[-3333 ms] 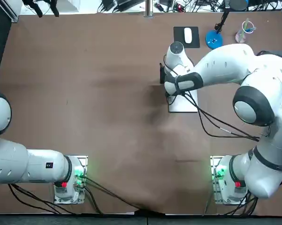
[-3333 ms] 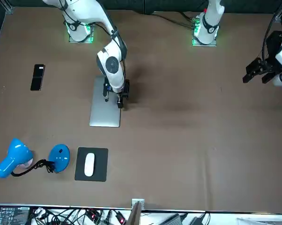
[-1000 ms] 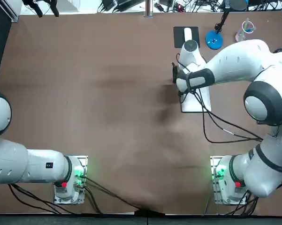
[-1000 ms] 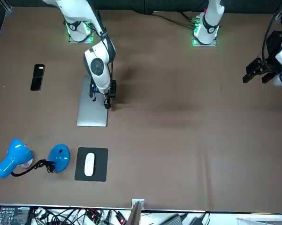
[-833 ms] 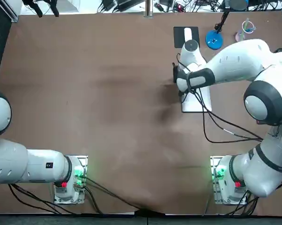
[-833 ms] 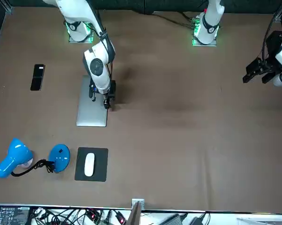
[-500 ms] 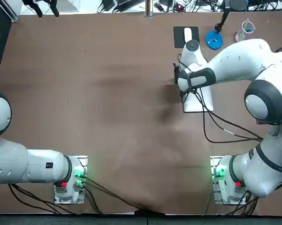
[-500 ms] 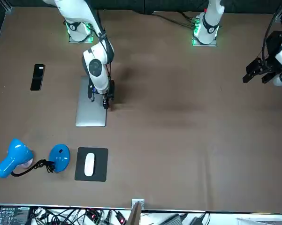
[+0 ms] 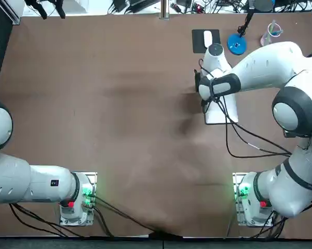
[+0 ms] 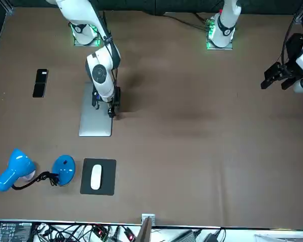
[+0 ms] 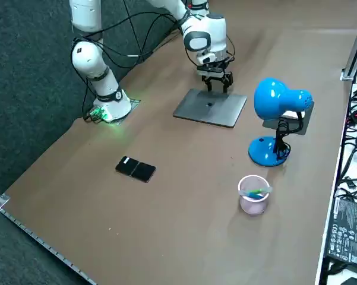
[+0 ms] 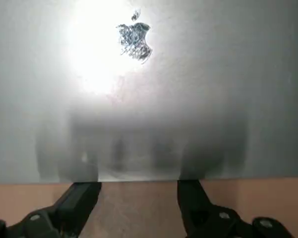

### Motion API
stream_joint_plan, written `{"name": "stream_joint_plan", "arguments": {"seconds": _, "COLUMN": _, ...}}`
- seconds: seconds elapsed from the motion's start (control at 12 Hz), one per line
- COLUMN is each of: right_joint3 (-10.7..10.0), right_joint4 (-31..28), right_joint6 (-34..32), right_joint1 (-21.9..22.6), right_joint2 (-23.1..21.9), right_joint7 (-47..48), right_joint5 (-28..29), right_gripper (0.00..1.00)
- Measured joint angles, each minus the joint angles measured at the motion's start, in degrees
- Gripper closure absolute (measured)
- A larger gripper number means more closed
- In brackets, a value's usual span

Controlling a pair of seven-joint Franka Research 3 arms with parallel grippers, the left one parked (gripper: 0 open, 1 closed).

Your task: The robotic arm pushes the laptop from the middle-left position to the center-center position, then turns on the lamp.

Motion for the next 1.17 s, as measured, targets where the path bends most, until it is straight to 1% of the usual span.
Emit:
{"name": "stream_joint_plan", "arguments": {"seconds": 0.33, "right_joint3": -0.20, "right_joint4": -0.58, "right_joint6": 0.00, "right_joint1": -1.15, "right_joint2": -0.37, "right_joint7": -0.11, "right_joint5": 0.00, "right_gripper": 0.01}}
{"name": "stream_joint_plan", "arguments": {"seconds": 1.0, "right_joint3": -3.26, "right_joint4": -2.74, "right_joint6": -0.01, "right_joint1": -1.51, "right_joint2": -1.58, "right_joint7": -2.20, "right_joint5": -0.01, "right_gripper": 0.01}}
{"name": "stream_joint_plan", "arguments": {"seconds": 1.17, "right_joint3": -3.83, "right_joint4": -4.16, "right_joint6": -0.01, "right_joint1": -2.31, "right_joint2": -2.50, "right_joint7": -3.68, "right_joint5": -0.01, "right_gripper": 0.01}}
